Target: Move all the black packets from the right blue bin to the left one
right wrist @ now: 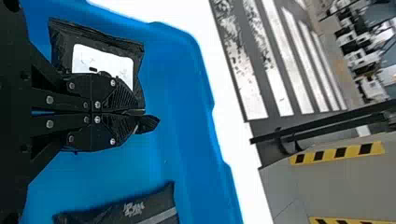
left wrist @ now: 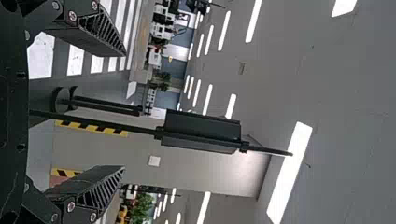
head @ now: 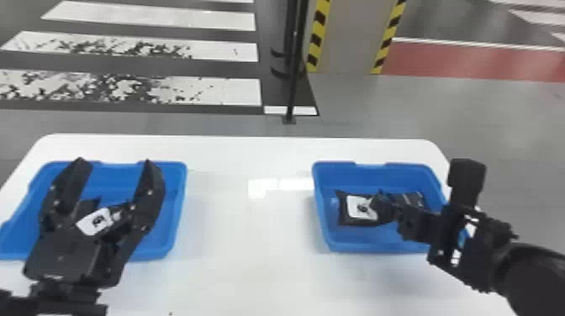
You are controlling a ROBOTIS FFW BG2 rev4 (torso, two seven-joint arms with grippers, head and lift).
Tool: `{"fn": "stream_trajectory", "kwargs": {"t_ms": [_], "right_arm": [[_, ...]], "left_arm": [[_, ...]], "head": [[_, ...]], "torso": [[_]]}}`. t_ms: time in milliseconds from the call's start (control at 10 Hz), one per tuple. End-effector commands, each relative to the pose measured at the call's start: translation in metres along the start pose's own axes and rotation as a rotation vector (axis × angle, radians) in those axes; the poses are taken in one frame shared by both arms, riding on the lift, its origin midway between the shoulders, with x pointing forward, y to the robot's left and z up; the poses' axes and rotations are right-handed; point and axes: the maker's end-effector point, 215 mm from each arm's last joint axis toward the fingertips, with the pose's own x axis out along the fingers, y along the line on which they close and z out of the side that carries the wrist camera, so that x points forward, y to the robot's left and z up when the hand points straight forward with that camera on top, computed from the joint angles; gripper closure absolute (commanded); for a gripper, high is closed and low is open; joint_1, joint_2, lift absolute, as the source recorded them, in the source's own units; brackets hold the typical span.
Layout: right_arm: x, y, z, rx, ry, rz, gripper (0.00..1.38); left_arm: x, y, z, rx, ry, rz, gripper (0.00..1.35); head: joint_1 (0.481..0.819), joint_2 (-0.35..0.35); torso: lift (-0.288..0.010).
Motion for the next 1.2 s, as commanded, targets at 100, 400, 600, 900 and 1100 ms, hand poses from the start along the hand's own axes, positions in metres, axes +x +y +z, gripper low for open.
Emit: {"fn": "stream_trajectory", "kwargs": {"t_ms": [100,400,600,900,1100], "right_arm": [[-0.033,0.042,0.040,0.026,-0.133,0.113,1.13],[-0.044,0.111,0.053,0.190,-0.147,0.425,1.13],[-0.027,0.130,0.065,0.214,-0.145,0.571,1.13],[-0.031,0.201,0.055,0.229,-0.104,0.764,1.13],[-0.034,0.240,0.040,0.219,-0.049,0.849,1.13]], "left_arm": [[0.001,-0.002,0.006,-0.021,-0.027,-0.002,0.18],[0.007,-0.016,0.012,-0.118,-0.061,-0.016,0.18],[0.017,-0.041,0.017,-0.160,-0.079,-0.067,0.18],[0.024,-0.065,0.009,-0.190,-0.049,-0.119,0.18],[0.025,-0.080,-0.004,-0.229,-0.001,-0.154,0.18]], "head": [[0.695,-0.099],[0.695,-0.040],[0.695,-0.015],[0.695,-0.015],[0.695,0.024]], "torso": [[-0.140],[-0.140],[-0.140],[-0.140],[-0.140]]}}
